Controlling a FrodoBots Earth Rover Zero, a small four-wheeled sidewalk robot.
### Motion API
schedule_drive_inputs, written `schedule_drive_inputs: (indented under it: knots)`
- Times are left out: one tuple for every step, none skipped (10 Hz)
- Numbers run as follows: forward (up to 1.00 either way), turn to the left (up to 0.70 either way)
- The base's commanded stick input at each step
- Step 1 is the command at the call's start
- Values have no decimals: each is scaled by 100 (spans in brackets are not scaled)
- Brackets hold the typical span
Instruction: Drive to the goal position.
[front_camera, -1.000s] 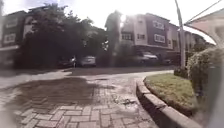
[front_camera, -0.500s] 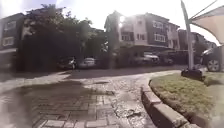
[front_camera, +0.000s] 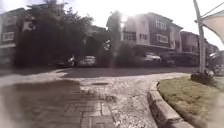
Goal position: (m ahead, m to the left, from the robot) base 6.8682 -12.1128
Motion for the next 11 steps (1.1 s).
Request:
schedule_drive_inputs:
  knots:
    - [69, 3]
    - [69, 3]
    - [69, 3]
    - [69, 3]
    - [69, 3]
    - [69, 3]
    - [69, 3]
    - [69, 3]
    - [69, 3]
    - [69, -7]
    - [69, -35]
